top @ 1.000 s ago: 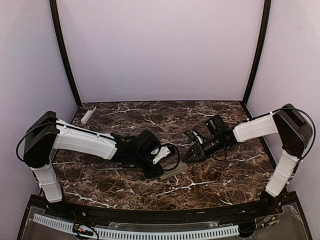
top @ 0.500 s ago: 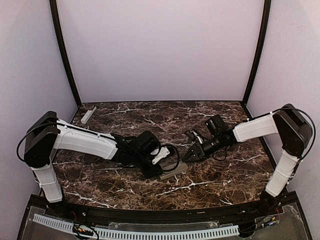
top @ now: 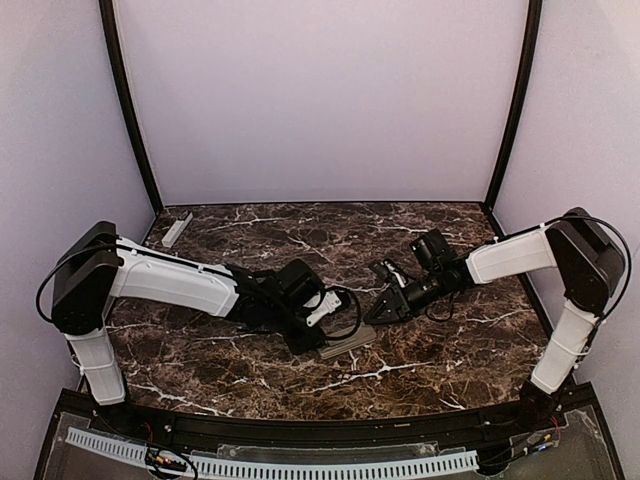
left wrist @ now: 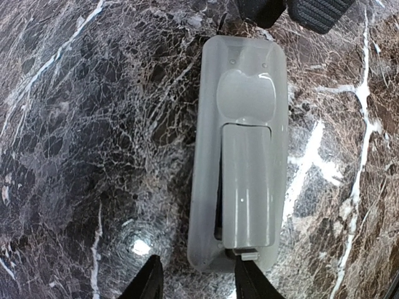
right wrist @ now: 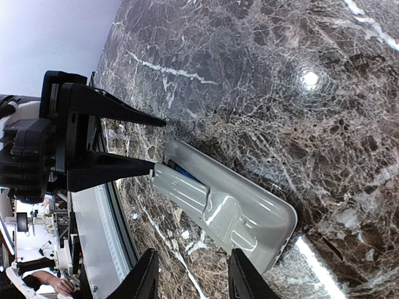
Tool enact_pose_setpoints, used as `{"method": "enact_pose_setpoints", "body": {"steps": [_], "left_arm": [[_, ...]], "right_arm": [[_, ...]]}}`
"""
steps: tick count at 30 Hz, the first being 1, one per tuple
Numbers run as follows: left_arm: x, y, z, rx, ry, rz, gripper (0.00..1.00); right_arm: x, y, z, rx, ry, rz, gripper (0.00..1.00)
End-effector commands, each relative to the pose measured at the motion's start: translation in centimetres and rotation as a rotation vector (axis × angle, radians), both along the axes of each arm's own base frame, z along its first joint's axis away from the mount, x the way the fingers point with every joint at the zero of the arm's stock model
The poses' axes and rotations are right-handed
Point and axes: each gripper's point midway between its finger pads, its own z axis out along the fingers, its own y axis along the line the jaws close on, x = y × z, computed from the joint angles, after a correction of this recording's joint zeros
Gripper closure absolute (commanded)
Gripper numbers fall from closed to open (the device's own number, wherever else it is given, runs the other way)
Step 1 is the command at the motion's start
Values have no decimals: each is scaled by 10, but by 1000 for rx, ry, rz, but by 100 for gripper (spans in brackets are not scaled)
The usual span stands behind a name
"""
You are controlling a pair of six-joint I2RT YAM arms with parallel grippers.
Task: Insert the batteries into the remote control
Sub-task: Adjust the battery cover of the remote control without the battery cover.
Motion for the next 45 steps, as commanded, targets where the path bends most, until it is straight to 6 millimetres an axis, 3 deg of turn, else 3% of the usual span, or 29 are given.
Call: {"method": "enact_pose_setpoints", "body": {"steps": [1, 8, 17, 22, 28, 31, 36, 45], "left_arm": [[5, 3, -2, 35, -12, 8, 60], [9, 10, -5, 64, -21, 36, 55], [7, 17, -1, 91, -22, 28, 42], [3, 21, 0, 92, -16, 25, 45], [-3, 4, 41, -126, -35, 2, 51], [4, -6, 49, -143, -42, 17, 49], [12, -20, 44, -121, -34, 13, 44], [16, -25, 19, -46, -8, -11, 43]], "right_arm": [[1, 6, 6, 18, -17, 21, 63], [1, 6, 6, 18, -19, 22, 63], [2, 7, 10, 22, -26, 24, 63], [1, 12, 22, 49, -40, 38, 63], [-7, 25, 34, 73, -45, 64, 66], [-6, 24, 34, 67, -46, 57, 65], [-2, 18, 35, 63, -50, 31, 62], [15, -6, 39, 63, -62, -37, 61]]}}
